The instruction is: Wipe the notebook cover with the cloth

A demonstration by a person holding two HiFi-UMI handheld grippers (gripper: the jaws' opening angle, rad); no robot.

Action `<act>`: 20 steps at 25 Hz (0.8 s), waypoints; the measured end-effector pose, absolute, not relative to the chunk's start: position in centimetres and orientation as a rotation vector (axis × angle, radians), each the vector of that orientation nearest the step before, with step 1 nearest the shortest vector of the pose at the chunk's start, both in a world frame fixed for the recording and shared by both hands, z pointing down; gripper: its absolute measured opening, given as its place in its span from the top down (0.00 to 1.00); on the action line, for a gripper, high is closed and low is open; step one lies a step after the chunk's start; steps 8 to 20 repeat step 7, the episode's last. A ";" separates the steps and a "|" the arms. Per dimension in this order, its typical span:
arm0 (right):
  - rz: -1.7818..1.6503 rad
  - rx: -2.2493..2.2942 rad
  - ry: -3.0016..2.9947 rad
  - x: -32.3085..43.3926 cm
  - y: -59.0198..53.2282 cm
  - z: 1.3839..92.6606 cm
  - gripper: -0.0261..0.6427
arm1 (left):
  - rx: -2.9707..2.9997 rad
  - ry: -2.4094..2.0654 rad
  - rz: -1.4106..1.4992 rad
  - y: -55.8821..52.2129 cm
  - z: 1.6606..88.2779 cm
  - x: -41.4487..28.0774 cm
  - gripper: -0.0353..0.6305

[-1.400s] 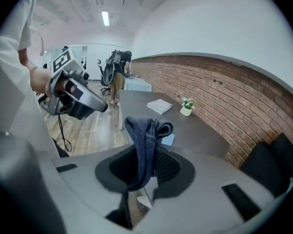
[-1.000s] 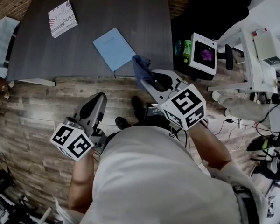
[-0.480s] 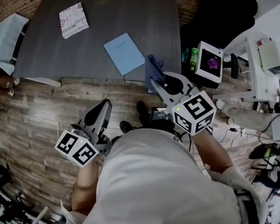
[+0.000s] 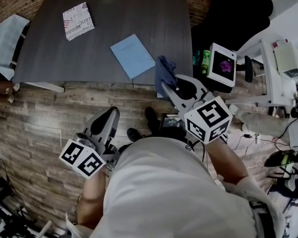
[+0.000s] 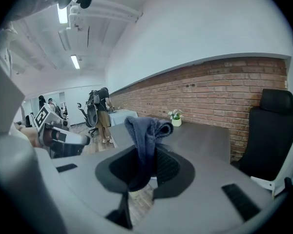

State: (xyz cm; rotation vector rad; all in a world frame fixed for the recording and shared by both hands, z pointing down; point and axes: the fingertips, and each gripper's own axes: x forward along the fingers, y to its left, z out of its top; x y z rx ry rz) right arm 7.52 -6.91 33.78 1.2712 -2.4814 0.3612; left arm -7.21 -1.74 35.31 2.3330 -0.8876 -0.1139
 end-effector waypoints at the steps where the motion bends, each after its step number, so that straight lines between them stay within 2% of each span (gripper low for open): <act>1: 0.362 1.274 -2.479 7.5 -6.9 33.8 0.84 | 2.333 -0.886 -0.115 -1.7 35.3 -7.3 0.94; 20: 0.358 1.278 -2.477 7.3 -6.6 33.8 0.84 | 2.328 -0.887 -0.121 -1.3 35.6 -7.7 0.94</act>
